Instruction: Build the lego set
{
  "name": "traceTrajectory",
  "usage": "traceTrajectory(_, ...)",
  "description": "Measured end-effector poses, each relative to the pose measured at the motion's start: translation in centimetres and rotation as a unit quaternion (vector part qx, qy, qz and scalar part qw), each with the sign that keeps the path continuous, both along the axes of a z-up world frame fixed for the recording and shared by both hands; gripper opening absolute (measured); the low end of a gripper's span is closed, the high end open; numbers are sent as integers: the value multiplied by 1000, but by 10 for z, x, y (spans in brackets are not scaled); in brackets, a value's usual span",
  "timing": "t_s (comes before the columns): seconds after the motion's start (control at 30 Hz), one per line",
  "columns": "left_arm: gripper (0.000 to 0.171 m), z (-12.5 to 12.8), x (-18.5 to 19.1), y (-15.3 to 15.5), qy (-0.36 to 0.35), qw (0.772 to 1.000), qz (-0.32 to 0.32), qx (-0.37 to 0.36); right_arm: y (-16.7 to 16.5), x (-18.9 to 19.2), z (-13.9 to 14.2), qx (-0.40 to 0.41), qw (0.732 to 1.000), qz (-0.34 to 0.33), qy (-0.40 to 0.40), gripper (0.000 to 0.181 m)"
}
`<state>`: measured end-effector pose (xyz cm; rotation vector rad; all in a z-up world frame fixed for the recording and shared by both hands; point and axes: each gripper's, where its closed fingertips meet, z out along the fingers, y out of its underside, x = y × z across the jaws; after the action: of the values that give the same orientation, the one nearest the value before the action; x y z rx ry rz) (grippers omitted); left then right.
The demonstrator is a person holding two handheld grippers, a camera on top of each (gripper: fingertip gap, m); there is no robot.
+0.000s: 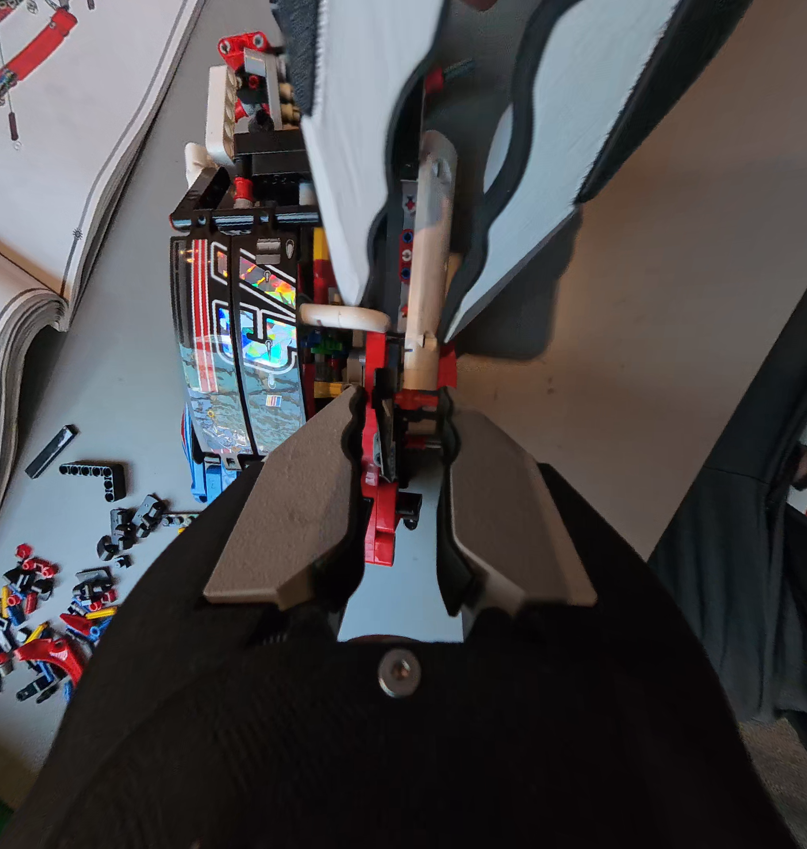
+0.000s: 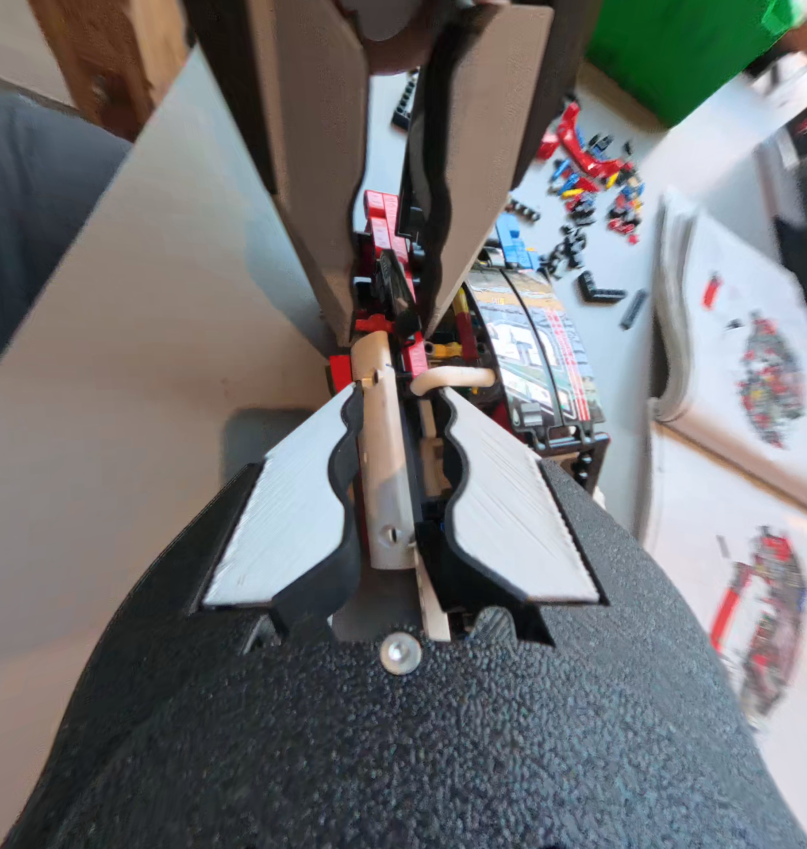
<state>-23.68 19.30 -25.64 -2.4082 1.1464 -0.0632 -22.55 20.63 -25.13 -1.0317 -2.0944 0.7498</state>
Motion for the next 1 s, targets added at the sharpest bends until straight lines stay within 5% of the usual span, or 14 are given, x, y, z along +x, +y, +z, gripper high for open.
traceTrajectory(0.13, 29, 0, 1, -1, 0, 1000, -6, 1, -1, 4, 3, 108, 992, 2, 57, 28)
traceTrajectory(0.43, 29, 0, 1, -1, -3, 1000, -1, -6, -13, 15, 19, 173, 981, 36, 83, 10)
traceTrajectory(0.57, 29, 0, 2, -1, -2, 1000, -2, -6, -12, 9, 2, 205, 977, 55, 37, 12)
traceTrajectory(1.0, 28, -2, 2, 0, 18, 1000, -5, -1, -11, 4, 0, 97, 993, 66, 1, 9)
